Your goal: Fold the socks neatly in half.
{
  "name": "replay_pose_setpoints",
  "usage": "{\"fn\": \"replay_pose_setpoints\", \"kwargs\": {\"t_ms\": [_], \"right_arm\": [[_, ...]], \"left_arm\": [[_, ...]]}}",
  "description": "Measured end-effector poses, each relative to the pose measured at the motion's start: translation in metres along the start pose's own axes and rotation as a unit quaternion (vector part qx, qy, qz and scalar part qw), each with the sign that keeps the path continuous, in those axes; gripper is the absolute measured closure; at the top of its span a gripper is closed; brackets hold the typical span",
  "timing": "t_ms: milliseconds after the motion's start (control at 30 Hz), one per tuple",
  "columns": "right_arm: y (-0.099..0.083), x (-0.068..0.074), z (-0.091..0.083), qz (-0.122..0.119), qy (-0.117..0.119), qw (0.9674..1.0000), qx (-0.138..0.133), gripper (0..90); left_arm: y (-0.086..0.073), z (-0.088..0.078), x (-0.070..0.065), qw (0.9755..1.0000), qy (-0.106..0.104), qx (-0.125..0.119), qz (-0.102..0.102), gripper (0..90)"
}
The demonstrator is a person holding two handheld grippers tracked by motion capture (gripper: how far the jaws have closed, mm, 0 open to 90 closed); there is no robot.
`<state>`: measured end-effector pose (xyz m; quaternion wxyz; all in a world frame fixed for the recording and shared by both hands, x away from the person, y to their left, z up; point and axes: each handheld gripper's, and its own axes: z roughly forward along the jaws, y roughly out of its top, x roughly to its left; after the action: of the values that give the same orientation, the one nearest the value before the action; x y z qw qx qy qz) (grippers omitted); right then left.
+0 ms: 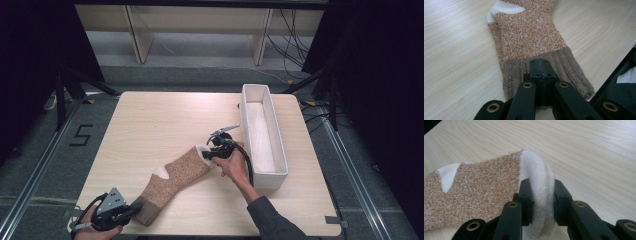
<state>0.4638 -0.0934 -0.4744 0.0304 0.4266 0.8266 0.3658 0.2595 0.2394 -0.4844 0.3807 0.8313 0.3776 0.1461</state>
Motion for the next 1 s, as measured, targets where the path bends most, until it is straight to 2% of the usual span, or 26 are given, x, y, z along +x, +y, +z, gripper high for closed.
{"fn": "replay_pose_setpoints", "kwargs": {"t_ms": [33,100,133,167,233,267,333,433,500,600,633,667,700,767,833,867,900,933,967,1000], "right_arm": [[0.001,-0.001,0.0,-0.008,-0.001,0.9999,-0.008,72.9],[0.004,0.002,-0.005,0.015,0.0,0.9999,0.006,72.8],[0.006,-0.002,-0.006,-0.008,-0.003,1.0,-0.005,72.9],[0.007,0.0,-0.008,0.007,-0.005,1.0,0.001,72.9],[0.011,-0.001,-0.012,-0.006,-0.004,0.9999,-0.008,72.9],[0.013,-0.003,-0.012,-0.025,-0.003,0.9996,-0.014,72.9],[0.016,-0.003,-0.016,-0.028,-0.009,0.9995,-0.007,72.9],[0.023,-0.003,-0.024,-0.035,-0.011,0.999,-0.026,72.9],[0.027,-0.004,-0.029,-0.042,-0.01,0.9988,-0.023,72.9],[0.031,-0.003,-0.036,-0.042,-0.021,0.9985,-0.029,72.9],[0.035,-0.004,-0.042,-0.052,-0.025,0.9976,-0.039,72.9],[0.035,-0.004,-0.042,-0.052,-0.025,0.9976,-0.039,72.9],[0.037,-0.004,-0.046,-0.057,-0.021,0.9974,-0.038,72.9],[0.042,-0.001,-0.055,-0.067,-0.025,0.9966,-0.041,72.9],[0.046,0.006,-0.063,-0.081,-0.029,0.9952,-0.046,72.9],[0.047,0.008,-0.065,-0.095,-0.034,0.9937,-0.049,72.9],[0.047,0.014,-0.069,-0.092,-0.032,0.9941,-0.047,72.9],[0.047,0.022,-0.073,-0.095,-0.028,0.9939,-0.049,72.9],[0.046,0.034,-0.075,-0.111,-0.015,0.9925,-0.048,72.9],[0.046,0.034,-0.075,-0.111,-0.015,0.9925,-0.048,72.9]], "left_arm": [[0.0,0.0,-0.001,1.0,-0.005,-0.002,0.002,89.4],[0.001,0.0,-0.001,0.9999,-0.011,0.006,0.009,89.5],[0.001,0.002,-0.003,0.9999,-0.012,0.0,0.003,89.5],[0.001,0.002,-0.003,0.9998,-0.015,0.005,0.01,89.5],[0.002,0.006,-0.005,0.9998,-0.018,0.005,0.007,89.5],[0.003,0.007,-0.006,0.9997,-0.02,0.007,0.009,89.5],[0.005,0.012,-0.008,0.9996,-0.025,0.01,0.011,89.5],[0.011,0.022,-0.012,0.9992,-0.03,0.018,0.02,89.5],[0.017,0.03,-0.015,0.9988,-0.029,0.024,0.032,89.5],[0.024,0.041,-0.021,0.9984,-0.037,0.022,0.035,89.5],[0.027,0.043,-0.023,0.9985,-0.037,0.024,0.034,89.5],[0.03,0.046,-0.023,0.9983,-0.03,0.023,0.045,89.5],[0.034,0.05,-0.023,0.9973,-0.035,0.019,0.063,89.5],[0.039,0.056,-0.025,0.9969,-0.032,0.024,0.068,89.5],[0.042,0.061,-0.028,0.9969,-0.036,0.028,0.064,89.5],[0.044,0.063,-0.03,0.9964,-0.036,0.03,0.071,89.5],[0.045,0.063,-0.03,0.9957,-0.034,0.031,0.08,89.5],[0.045,0.064,-0.03,0.9959,-0.034,0.031,0.079,89.5],[0.044,0.064,-0.03,0.9962,-0.034,0.027,0.075,89.4],[0.043,0.064,-0.031,0.997,-0.033,0.022,0.066,89.4]]}}
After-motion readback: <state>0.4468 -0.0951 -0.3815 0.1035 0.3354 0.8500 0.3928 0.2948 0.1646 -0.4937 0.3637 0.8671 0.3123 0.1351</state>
